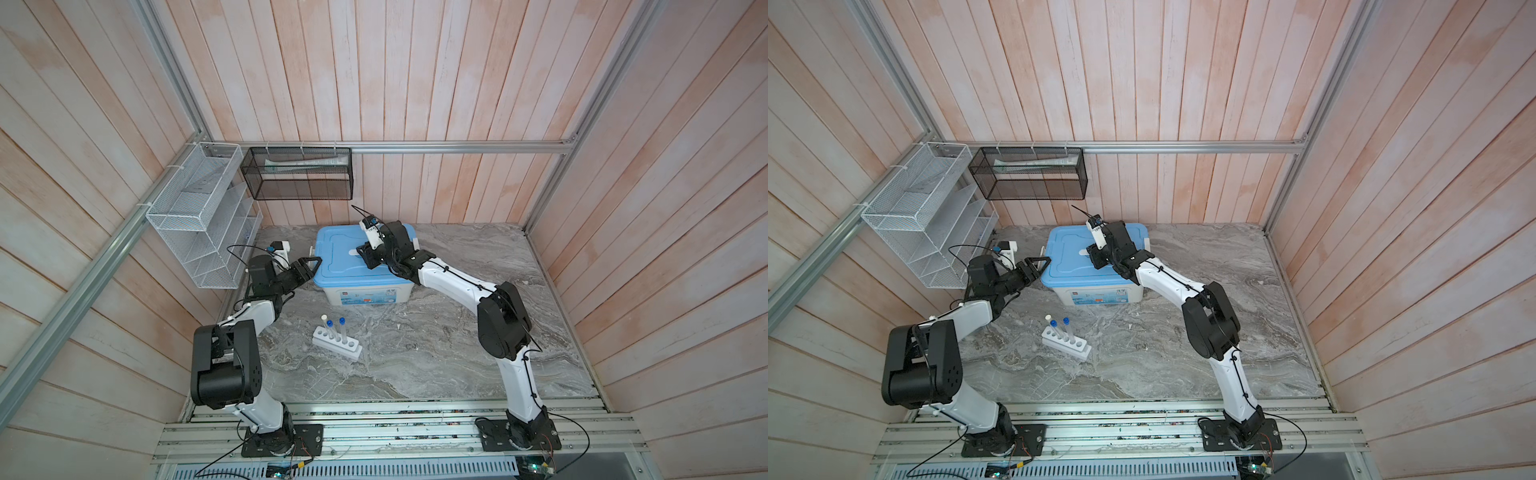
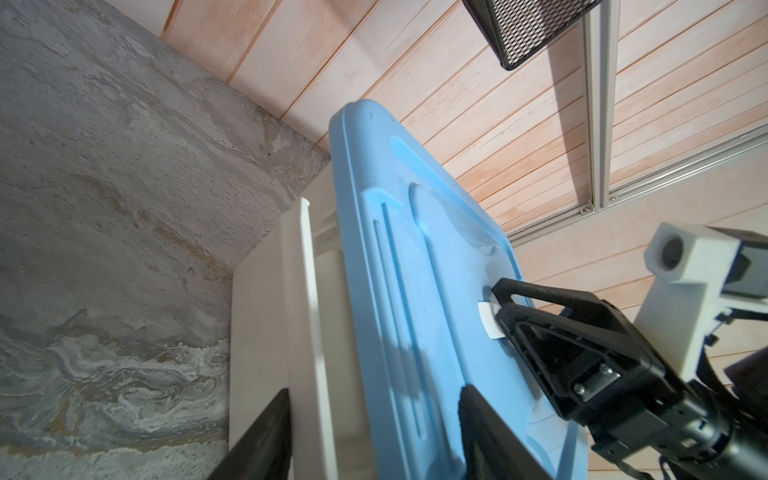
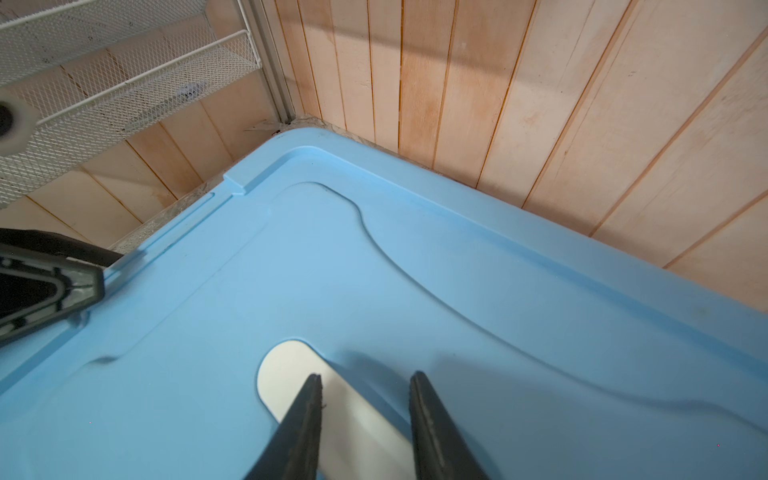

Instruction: Organize the chemistry lab equipment

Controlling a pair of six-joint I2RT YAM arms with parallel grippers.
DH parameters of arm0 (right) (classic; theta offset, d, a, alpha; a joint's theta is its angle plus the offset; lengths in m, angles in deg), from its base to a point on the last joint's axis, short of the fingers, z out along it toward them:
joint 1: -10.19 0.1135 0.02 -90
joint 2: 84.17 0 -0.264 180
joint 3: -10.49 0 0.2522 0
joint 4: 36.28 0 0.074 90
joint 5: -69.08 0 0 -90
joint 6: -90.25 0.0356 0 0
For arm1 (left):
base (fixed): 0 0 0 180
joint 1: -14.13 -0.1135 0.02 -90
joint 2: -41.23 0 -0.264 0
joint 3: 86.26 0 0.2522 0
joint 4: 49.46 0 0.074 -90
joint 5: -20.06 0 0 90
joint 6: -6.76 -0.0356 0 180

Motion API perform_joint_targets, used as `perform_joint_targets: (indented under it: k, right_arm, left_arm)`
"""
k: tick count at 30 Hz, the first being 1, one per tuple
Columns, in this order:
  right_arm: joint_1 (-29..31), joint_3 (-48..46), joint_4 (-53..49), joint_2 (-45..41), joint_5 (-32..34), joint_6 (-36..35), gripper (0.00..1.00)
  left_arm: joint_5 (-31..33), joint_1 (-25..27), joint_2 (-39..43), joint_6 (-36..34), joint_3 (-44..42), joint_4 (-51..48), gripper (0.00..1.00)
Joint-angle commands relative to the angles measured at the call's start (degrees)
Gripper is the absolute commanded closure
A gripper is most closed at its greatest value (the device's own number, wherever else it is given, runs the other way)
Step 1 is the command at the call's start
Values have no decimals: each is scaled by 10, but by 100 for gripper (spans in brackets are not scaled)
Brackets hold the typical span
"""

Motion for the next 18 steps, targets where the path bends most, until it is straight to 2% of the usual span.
perform_joint_targets:
  k: [1, 18]
  right_arm:
    - [5, -38, -123, 27, -10, 15, 63]
    - [5, -62, -107, 17, -18, 13, 63]
  left_arm:
    - [-21, 9, 20, -18, 22, -12, 40]
    - [16, 47, 38, -75, 74, -96, 43]
